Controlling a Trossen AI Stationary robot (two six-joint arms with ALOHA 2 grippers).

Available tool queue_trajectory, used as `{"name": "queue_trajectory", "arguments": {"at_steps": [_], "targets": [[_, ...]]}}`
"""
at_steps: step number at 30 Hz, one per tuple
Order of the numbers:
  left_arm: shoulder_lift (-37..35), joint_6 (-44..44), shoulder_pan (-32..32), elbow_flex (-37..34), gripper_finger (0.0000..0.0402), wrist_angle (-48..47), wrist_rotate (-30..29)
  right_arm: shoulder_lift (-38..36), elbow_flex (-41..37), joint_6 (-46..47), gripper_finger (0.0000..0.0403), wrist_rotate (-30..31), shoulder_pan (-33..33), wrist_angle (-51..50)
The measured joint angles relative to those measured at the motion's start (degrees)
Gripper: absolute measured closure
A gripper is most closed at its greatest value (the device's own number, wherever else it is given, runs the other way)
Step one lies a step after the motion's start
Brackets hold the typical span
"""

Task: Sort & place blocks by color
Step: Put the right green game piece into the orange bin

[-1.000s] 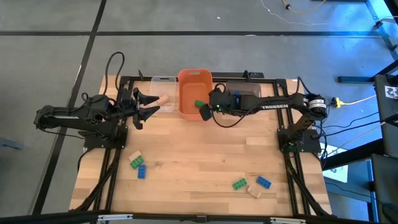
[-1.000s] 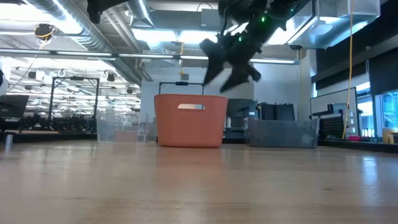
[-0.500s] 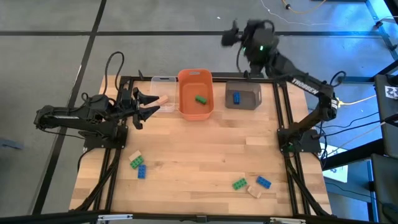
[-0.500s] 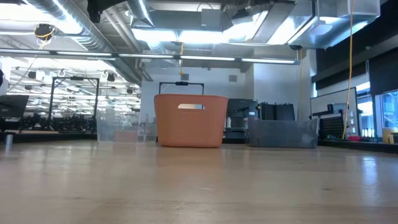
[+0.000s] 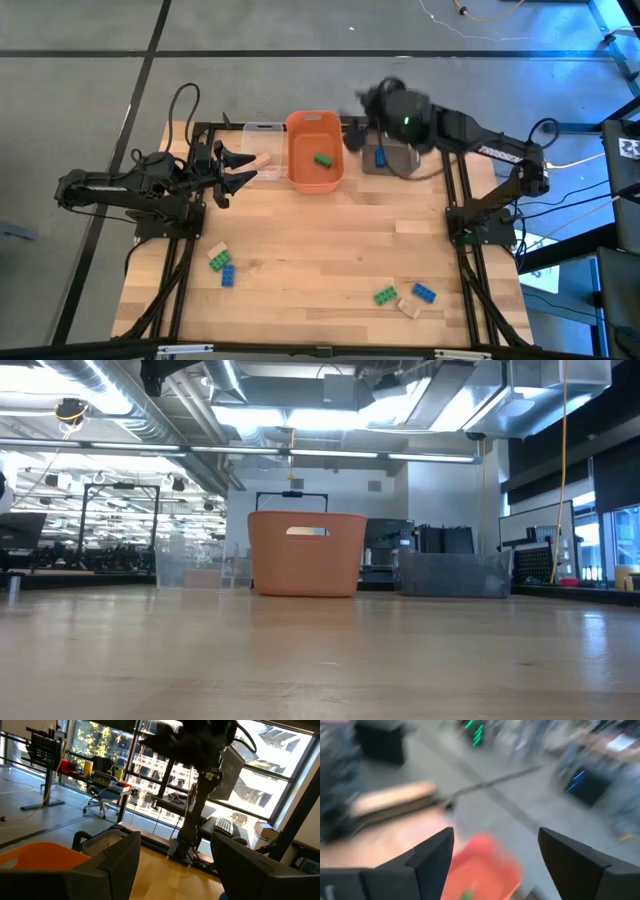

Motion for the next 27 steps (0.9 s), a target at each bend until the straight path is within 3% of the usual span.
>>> {"name": "queue_trajectory", "arguments": {"at_steps": [7,10,14,18,23,27], "targets": [[0.0,0.0,0.0,0.0,0.0168,0.0,0.0,-0.7,-5.4,17.2,0.0112,-0.2,11.7,-22.0],[0.0,0.0,0.0,0.0,0.0168,-0.3,0.0,-2.8,-12.1,22.8,0.0112,0.4,16.6,-23.3],[0.0,-0.1,0.0,0.0,0.0168,-0.5,0.0,-6.8,-22.7,30.5,0.0112,-3.3,22.4,-18.5],[0.0,-0.1,0.0,0.0,0.0168,-0.5,0.0,-9.8,-30.1,32.6,0.0112,-14.6,26.4,-10.7],[0.0,-0.1,0.0,0.0,0.0168,-0.7,0.0,-9.1,-36.0,18.7,0.0112,-37.4,29.3,-2.6],[0.0,-0.1,0.0,0.0,0.0168,-0.9,0.0,-7.1,-38.6,15.4,0.0112,-41.0,31.6,1.2]]}}
